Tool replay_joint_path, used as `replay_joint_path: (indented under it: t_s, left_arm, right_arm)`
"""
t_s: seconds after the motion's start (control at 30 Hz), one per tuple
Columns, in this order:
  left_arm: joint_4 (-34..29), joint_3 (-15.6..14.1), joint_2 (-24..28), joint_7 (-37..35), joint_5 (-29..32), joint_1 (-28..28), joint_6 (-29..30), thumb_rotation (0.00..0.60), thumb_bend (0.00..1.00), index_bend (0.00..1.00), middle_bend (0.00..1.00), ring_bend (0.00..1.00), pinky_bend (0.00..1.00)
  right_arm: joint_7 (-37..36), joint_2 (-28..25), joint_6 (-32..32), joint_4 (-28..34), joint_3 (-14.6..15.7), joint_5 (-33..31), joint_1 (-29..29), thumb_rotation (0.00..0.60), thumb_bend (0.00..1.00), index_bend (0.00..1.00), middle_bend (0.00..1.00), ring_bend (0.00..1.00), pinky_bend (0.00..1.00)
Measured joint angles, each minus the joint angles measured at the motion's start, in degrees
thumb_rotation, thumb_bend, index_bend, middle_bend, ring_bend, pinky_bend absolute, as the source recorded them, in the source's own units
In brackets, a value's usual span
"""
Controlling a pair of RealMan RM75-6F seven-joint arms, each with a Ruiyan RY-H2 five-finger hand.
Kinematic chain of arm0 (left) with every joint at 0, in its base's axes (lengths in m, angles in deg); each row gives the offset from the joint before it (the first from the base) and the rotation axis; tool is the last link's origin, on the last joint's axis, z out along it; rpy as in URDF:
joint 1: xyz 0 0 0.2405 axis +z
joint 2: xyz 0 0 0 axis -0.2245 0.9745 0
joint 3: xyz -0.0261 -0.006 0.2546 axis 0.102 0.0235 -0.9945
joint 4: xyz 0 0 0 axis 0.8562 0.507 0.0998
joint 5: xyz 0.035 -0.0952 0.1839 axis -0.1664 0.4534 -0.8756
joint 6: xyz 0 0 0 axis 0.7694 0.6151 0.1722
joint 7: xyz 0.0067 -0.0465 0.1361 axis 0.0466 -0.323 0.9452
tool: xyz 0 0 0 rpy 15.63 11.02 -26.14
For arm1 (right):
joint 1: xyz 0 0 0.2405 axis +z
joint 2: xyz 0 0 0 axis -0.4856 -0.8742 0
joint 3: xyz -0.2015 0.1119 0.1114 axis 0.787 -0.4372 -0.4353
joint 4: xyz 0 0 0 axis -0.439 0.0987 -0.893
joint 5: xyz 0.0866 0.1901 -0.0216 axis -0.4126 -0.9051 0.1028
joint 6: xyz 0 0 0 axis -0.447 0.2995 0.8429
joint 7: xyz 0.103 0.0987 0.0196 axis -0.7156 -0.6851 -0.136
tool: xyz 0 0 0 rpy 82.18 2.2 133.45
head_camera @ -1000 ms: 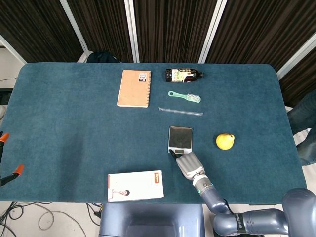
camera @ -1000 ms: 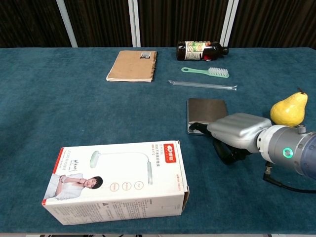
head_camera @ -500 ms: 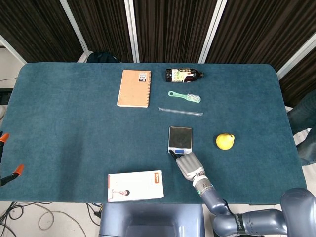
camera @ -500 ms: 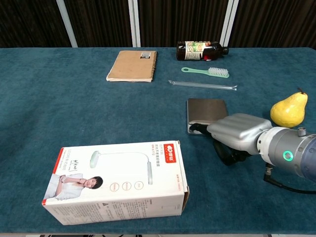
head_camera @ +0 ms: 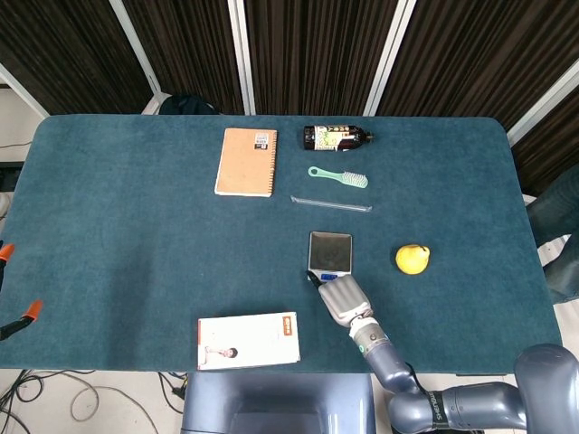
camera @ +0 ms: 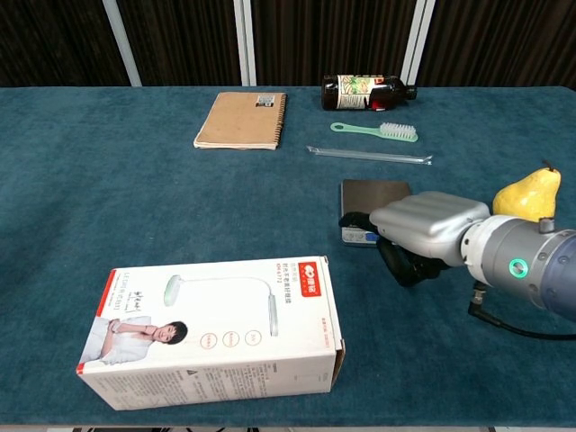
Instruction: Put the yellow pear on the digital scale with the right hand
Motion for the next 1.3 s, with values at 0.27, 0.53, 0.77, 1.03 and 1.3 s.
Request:
replay_joint_path:
  t_s: [0.27,0.53,0.77,1.03,1.3]
  left_arm:
    - [0.0,0.0,0.0,0.1,-0.1,0.0,0.0,0.600,0.19,0.09,0.05,0.00,0.04]
    - [0.0,-0.1,-0.1,0.2,-0.1,0.1,0.1,0.600,0.19,0.09,0.05,0.00,0.04]
    - [-0.1,-0.2,-0.1,0.5,-0.3,0.1,0.1,0.600,0.19,0.09,0.05,0.00,0.04]
    - [-0.1,-0.2,-0.2,0.7,-0.3,0.1,0.1,0.600,0.19,0.09,0.05,0.00,0.04]
    - [-0.1,-0.2,-0.2,0.8,-0.2,0.1,0.2,0.600,0.19,0.09,0.05,0.00,0.04]
  right_arm:
    - [-2.9,-2.8,2.4,3.5,-1.4,3.9,-1.1,0.600,0.61,0.00,0.23,0.25,0.47]
    - [-6.1,-8.5,5.2,7.9,-3.2,8.2,-2.6,0.600,0.44,0.00,0.12,0.10,0.50]
    - [-7.4,-12.6,4.7,7.6,-4.6,7.9,-2.9,0.600,0.39,0.00,0.11,0.07,0.62]
    - [-7.0,-18.0,2.8,6.8,-2.7,8.2,-3.7,0.600,0.36,0.00,0.09,0.02,0.15]
    - [-13.0,-20.8,3.7,5.6,-2.6,8.6,-6.7,0.600,0.34,0.00,0.08,0.00,0.05]
